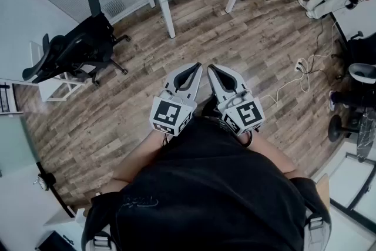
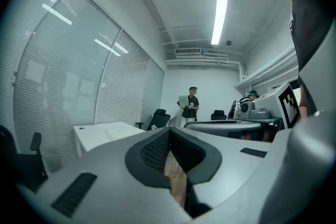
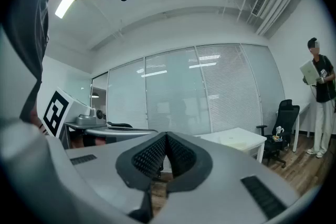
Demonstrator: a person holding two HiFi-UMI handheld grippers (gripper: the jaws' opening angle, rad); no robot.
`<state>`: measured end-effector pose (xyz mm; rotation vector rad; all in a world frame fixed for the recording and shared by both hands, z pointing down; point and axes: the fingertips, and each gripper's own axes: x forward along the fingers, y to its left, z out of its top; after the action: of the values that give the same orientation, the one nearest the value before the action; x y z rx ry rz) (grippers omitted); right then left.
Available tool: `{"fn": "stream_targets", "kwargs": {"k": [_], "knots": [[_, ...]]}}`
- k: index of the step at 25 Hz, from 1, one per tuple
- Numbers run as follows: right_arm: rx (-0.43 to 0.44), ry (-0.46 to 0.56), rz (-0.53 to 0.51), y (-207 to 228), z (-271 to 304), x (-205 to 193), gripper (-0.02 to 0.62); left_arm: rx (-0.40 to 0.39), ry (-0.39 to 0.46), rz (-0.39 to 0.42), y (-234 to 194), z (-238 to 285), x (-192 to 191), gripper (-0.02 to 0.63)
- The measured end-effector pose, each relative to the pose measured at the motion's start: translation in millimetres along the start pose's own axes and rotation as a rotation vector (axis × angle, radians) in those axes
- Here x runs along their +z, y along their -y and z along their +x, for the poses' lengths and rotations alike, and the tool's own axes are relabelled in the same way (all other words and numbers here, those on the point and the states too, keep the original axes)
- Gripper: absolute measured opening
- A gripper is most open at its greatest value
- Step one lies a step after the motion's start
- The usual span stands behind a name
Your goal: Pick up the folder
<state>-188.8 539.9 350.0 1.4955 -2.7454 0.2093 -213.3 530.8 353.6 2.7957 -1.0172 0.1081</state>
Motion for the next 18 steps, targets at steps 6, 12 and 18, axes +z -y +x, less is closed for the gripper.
{"fn": "stream_targets", "kwargs": {"k": [6,12,18], "knots": [[0.009,-0.001,0.002,-1.1,3.5,-0.1,0.021,0.009,0.000,-0.006,-3.9,-0.9,0.9,0.012],[0.011,0.016,0.012,6.0,6.7,0.6,0.021,0.028,0.000,-0.017,-10.7,3.9,-1.6,0.012],[0.024,0.010,0.014,20.2,15.3,-0.4,0.021,0.045,-0.007,-0.029,-19.3,20.1,-2.0,0.012]]}}
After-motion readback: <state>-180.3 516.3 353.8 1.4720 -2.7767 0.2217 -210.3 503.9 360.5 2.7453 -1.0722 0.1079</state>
